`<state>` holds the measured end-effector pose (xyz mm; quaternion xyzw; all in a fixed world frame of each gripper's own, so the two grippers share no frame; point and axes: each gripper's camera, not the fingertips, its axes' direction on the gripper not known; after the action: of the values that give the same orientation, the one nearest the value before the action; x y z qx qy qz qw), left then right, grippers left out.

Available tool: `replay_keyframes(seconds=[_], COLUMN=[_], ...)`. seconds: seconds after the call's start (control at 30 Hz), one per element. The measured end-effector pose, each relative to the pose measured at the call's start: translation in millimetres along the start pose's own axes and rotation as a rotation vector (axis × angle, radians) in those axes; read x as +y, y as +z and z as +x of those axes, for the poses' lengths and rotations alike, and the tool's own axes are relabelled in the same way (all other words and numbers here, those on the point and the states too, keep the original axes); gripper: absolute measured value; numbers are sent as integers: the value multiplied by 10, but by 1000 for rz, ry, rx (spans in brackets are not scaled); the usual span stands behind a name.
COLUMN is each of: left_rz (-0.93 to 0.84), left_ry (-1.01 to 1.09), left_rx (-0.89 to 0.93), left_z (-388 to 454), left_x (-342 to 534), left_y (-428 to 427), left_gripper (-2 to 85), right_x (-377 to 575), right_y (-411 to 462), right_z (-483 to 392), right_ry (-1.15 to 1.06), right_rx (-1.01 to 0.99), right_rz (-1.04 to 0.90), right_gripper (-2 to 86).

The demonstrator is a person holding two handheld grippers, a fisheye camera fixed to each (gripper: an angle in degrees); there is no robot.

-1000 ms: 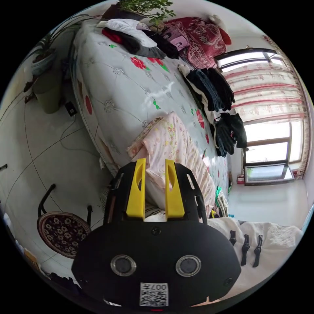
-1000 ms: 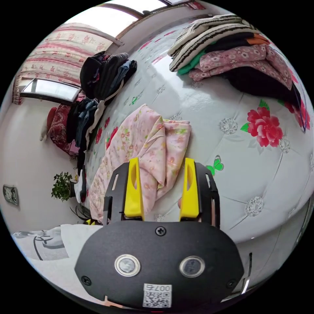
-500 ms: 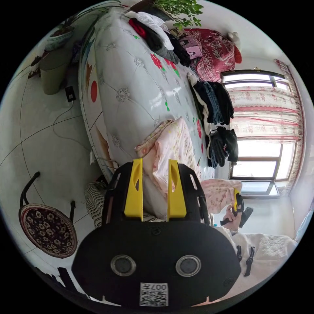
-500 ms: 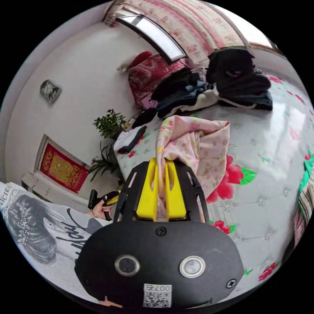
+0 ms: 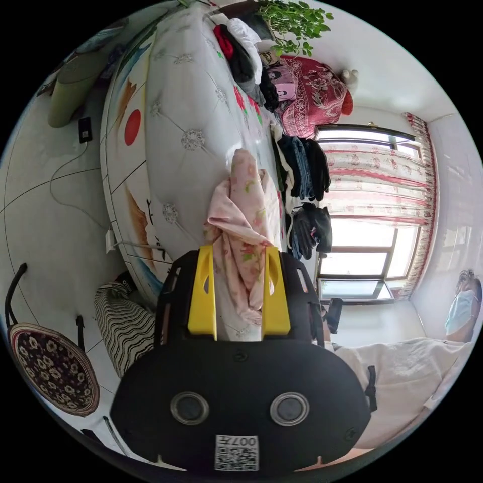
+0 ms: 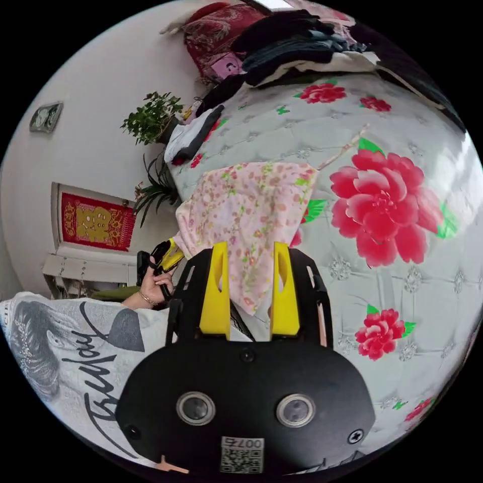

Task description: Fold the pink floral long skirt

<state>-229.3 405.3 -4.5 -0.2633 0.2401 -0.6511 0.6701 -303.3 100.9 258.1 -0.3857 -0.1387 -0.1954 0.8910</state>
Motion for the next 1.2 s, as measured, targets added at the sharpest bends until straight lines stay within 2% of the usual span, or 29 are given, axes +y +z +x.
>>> replay_keyframes(seconds=[0.07, 0.13, 0.23, 0.33, 0.37, 0.43, 0.53, 0.6, 0.73, 0.9, 1.07, 1.2], left_rz=[20, 28, -45, -113, -134, -156, -164, -161, -211, -421, -643, -801], left_ry=[-14, -12, 18, 58, 76, 85, 87, 130, 234, 454, 650, 698], left_rx=[14, 29, 39, -25, -75, -219, -179, -60, 55, 293, 534, 631], left_z=[-69, -79, 35, 202, 282, 383, 474, 678, 1227, 2590, 4051, 4803], left_x=[2, -35, -219, -316, -333, -316, -290, -241, -174, 122, 1010, 2039], left_y=[-57, -60, 159, 380, 481, 655, 770, 869, 1306, 2704, 4038, 5098], left_gripper=[144, 152, 174, 164, 151, 54, 15, 4, 0, -5, -4, 1], right_x=[214, 317, 308, 157, 85, -3, -25, 1, 71, 387, 1409, 2190], right_y=[2, 102, 336, 482, 559, 690, 640, 448, -375, -1739, -3440, -4127], right_z=[443, 634, 695, 570, 526, 491, 480, 474, 547, 621, 516, 440], right_ry=[192, 278, 295, 233, 208, 188, 173, 150, 138, 77, 12, 46], right_rx=[-76, -146, -241, -220, -227, -258, -302, -328, -349, -275, -15, 164], right_rz=[5, -13, -51, -81, -111, -175, -150, -90, 153, 470, 867, 1046], right_gripper=[98, 97, 89, 69, 56, 37, 14, 7, 1, -1, 0, 4])
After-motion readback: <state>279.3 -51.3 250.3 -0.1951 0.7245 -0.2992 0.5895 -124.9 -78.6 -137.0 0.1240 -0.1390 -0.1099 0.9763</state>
